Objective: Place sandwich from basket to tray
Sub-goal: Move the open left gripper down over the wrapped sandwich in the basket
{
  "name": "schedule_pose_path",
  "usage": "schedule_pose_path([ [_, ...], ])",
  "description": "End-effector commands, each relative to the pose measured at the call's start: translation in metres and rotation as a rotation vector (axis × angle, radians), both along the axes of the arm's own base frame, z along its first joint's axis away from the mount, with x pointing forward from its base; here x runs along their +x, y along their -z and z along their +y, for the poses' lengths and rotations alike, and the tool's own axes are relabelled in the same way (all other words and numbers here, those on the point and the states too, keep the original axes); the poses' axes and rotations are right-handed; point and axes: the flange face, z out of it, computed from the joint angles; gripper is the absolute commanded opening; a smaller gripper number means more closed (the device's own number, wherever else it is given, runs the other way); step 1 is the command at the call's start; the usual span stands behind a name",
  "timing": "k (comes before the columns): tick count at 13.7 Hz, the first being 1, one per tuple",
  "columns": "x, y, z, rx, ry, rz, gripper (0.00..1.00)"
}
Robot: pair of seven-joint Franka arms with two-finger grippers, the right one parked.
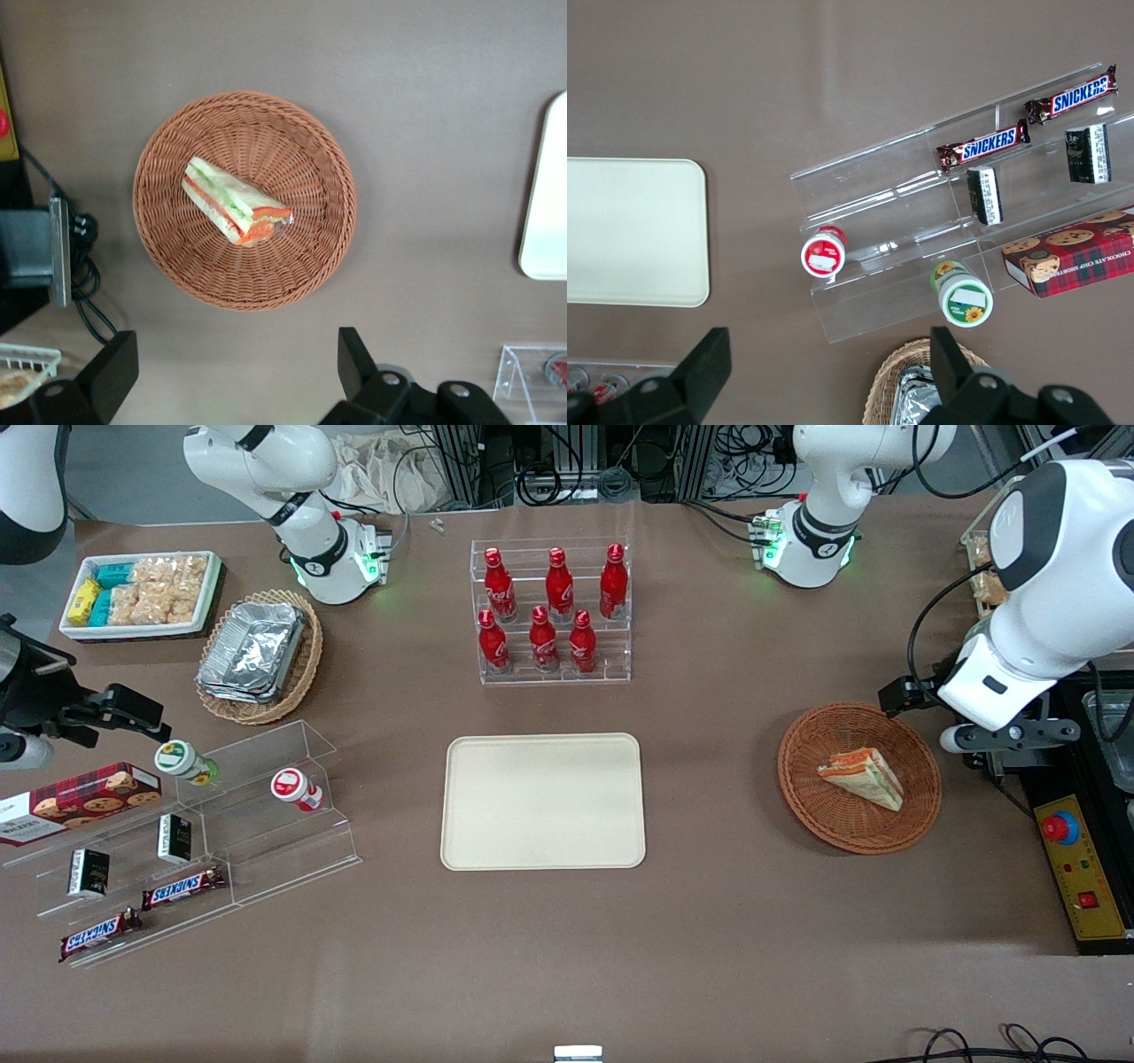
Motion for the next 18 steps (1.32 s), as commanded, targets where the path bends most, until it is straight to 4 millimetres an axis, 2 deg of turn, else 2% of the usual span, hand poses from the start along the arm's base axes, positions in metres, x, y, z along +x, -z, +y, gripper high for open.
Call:
schedule_pose_path([
  [1,0.000,-0.003,-0.003,0.006,0.044,0.046,1.00],
  [6,0.005,-0.001,0.020,-0.001,-0.046,0.067,1.00],
  [7,0.008,0.004,0.025,0.005,-0.097,0.074,1.00],
  [9,0.018,0.019,0.052,0.011,-0.319,0.093,1.00],
  [10,0.019,0.026,0.058,0.017,-0.375,0.104,1.00],
  [13,0.029,0.073,0.072,0.063,-0.480,0.176,1.00],
  [15,0.038,0.104,0.087,0.095,-0.639,0.191,1.00],
  [18,0.054,0.162,0.081,0.128,-0.914,0.215,1.00],
])
